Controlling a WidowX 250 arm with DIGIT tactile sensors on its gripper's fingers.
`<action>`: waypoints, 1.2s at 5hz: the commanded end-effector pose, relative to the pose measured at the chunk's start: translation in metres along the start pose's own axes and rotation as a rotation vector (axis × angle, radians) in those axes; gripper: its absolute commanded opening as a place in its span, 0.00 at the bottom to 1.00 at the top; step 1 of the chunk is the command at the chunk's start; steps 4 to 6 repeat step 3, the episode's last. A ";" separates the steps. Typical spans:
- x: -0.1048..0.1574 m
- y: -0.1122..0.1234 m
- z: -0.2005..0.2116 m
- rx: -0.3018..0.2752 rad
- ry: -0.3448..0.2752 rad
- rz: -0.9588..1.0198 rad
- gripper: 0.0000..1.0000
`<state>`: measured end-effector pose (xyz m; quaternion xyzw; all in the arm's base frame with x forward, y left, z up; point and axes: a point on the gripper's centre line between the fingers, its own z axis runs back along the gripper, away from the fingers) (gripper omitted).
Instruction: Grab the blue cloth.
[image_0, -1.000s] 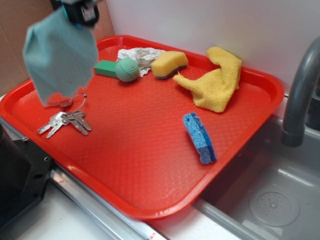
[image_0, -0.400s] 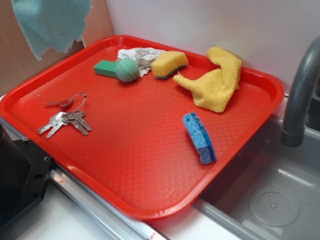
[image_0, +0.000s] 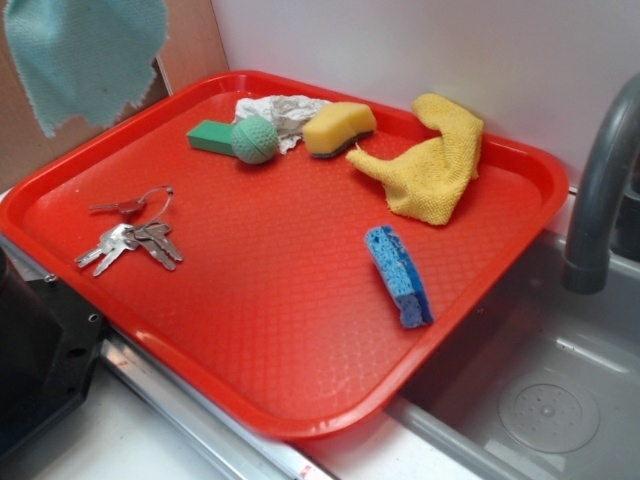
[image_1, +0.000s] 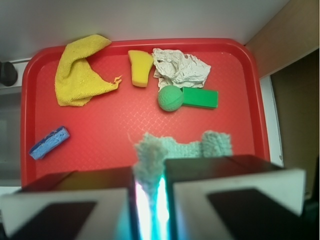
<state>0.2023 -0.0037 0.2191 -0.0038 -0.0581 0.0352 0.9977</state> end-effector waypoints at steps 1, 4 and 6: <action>-0.005 0.002 0.010 -0.006 -0.026 0.010 0.00; -0.005 0.002 0.006 -0.019 -0.014 0.039 0.00; -0.005 0.002 0.006 -0.019 -0.014 0.039 0.00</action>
